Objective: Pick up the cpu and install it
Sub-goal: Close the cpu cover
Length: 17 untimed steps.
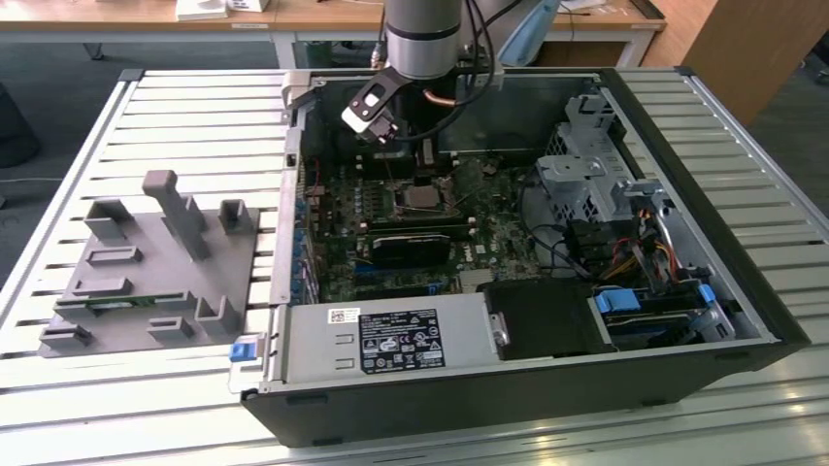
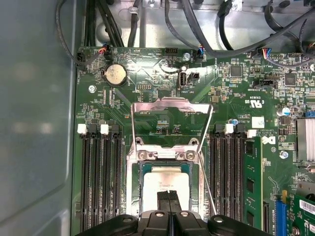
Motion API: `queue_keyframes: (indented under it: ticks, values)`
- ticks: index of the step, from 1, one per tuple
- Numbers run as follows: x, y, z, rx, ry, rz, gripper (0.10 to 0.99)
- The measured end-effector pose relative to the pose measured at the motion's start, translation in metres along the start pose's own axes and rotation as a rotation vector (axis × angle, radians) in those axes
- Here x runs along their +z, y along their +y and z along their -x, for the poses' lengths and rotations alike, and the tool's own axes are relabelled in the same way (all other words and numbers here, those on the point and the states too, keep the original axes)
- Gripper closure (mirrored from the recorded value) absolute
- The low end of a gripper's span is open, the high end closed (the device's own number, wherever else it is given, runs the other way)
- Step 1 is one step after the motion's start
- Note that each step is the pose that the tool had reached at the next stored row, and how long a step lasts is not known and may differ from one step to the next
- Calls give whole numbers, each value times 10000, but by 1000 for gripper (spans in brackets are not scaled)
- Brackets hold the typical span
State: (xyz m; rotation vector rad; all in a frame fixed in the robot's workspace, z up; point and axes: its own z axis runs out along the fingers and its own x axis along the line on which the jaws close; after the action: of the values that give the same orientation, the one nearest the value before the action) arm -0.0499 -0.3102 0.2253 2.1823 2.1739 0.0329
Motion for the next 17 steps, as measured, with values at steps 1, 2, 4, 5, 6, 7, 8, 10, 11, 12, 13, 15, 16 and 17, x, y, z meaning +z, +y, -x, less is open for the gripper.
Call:
queue_keyframes:
  ticks: [1, 2, 4, 5, 6, 7, 8, 10, 11, 12, 13, 15, 16, 17]
  values:
    - [-2, 0, 0, 0, -1, -1, 980]
    - [-6, 0, 1, -1, -2, -3, 980]
    - [-17, 1, 1, 0, -1, -4, 980]
    - [-22, 1, 1, 0, -1, -5, 980]
    - [-27, 2, 1, 0, -1, -6, 980]
    - [-29, 2, 1, 0, 1, -5, 980]
    - [-31, 2, 1, 1, 1, -5, 980]
    - [-36, 2, 1, 0, -1, -7, 980]
    - [-39, 2, 1, 0, -1, -8, 980]
    - [-42, 2, 1, 0, -1, -8, 980]
    - [-47, 3, 2, 0, -1, -8, 980]
    - [-58, 3, 2, 1, -1, -8, 980]
    - [-65, 4, 2, 1, -1, -8, 980]
    - [-71, 4, 2, 2, -1, -8, 980]
